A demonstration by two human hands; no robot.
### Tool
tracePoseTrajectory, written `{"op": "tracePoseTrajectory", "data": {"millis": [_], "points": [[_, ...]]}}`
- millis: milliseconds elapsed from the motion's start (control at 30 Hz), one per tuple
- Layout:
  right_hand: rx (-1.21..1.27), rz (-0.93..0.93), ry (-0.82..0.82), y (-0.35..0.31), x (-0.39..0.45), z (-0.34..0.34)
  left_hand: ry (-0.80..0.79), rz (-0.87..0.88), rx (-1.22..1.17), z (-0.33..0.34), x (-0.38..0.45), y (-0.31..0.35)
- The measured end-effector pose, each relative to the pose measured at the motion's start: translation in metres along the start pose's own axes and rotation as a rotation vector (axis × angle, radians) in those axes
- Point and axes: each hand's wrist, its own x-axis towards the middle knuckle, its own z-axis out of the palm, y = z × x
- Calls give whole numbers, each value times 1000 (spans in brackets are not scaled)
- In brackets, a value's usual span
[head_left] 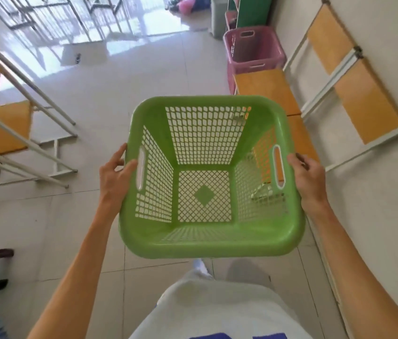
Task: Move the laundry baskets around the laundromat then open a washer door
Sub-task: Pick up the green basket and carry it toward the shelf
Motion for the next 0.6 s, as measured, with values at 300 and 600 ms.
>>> {"op": "tracePoseTrajectory", "data": {"millis": [300, 600], "points": [[48, -39, -45, -74, 133, 100, 45, 51, -16, 3, 166, 26], [26, -66, -95, -173, 340, 194, 61, 4, -29, 63, 368, 76]]}}
